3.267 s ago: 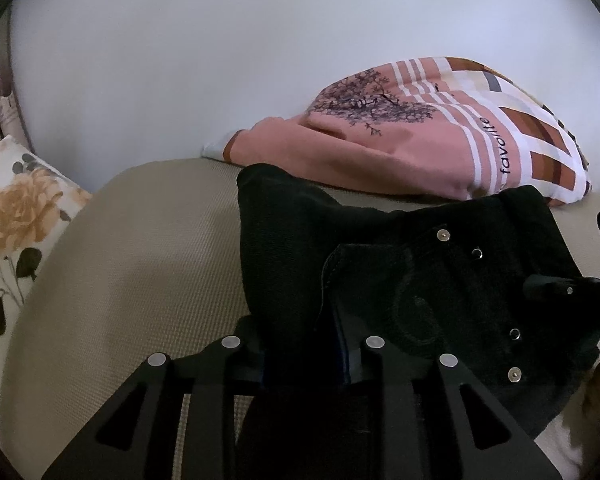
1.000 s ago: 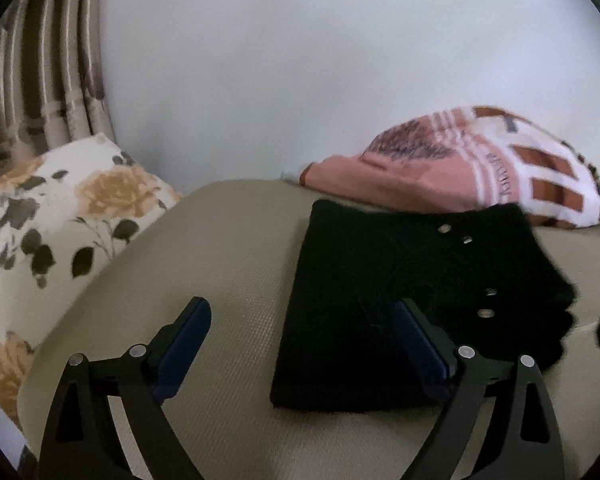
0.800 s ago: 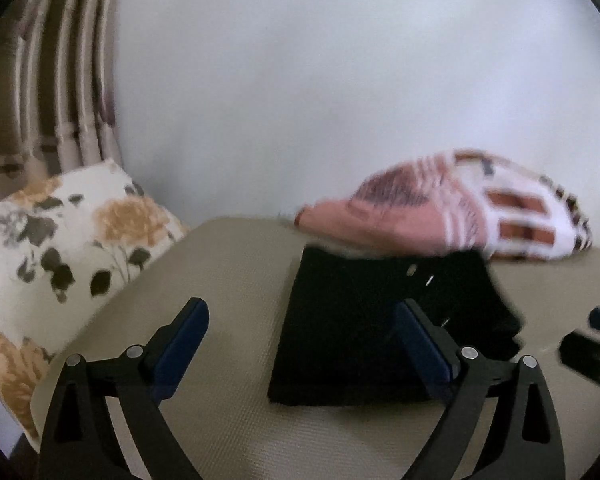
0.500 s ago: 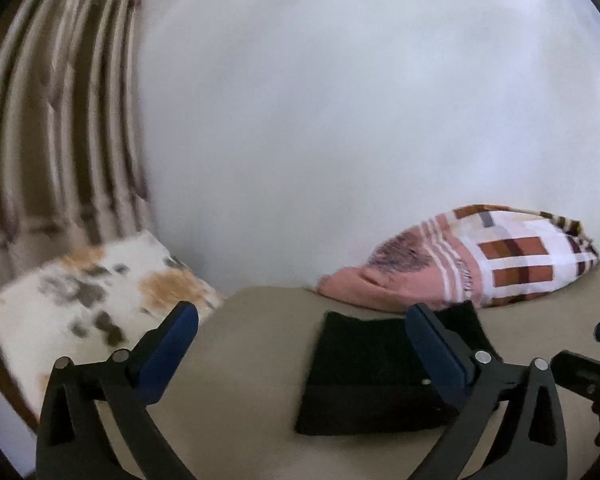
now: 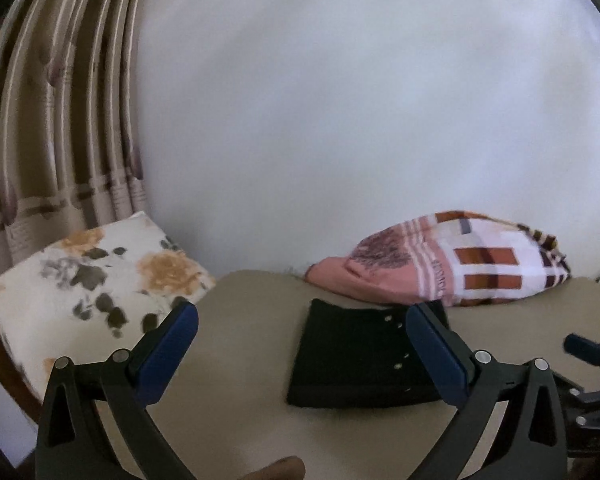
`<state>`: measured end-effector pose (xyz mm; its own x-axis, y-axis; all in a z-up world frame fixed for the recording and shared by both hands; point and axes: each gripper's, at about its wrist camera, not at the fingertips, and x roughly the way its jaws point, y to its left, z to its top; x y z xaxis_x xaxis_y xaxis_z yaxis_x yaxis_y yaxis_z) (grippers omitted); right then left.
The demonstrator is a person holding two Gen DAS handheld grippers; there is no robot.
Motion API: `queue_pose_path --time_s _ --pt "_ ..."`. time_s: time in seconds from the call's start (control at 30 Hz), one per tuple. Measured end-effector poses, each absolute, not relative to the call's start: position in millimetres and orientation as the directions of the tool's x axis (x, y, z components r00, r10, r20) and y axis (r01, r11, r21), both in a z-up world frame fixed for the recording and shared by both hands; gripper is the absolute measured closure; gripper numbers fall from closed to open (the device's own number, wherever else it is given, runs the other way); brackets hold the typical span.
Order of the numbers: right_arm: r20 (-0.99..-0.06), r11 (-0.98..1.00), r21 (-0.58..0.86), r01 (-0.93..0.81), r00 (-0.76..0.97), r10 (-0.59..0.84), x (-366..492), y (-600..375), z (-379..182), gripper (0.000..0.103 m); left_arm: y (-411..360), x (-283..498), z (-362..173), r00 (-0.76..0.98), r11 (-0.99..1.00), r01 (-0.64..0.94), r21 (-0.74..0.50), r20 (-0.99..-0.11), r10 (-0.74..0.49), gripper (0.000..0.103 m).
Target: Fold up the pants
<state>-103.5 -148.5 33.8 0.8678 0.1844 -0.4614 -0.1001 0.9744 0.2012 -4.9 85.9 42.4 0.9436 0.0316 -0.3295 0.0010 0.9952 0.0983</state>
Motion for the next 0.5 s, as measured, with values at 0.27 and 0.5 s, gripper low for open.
queue_pose_path --time_s 0.27,0.5 --pt "-0.46 0.978 0.186 -0.094 0.871 0.171 -111 -142 37 0.0 86 -4 44 0.925 0.994 0.061 0.094 -0.379 -0.021 0.0" --pt "-0.465 0.98 0.178 -0.088 0.87 0.162 -115 -139 39 0.0 96 1 45 0.914 0.998 0.055 0.043 -0.403 -0.033 0.0"
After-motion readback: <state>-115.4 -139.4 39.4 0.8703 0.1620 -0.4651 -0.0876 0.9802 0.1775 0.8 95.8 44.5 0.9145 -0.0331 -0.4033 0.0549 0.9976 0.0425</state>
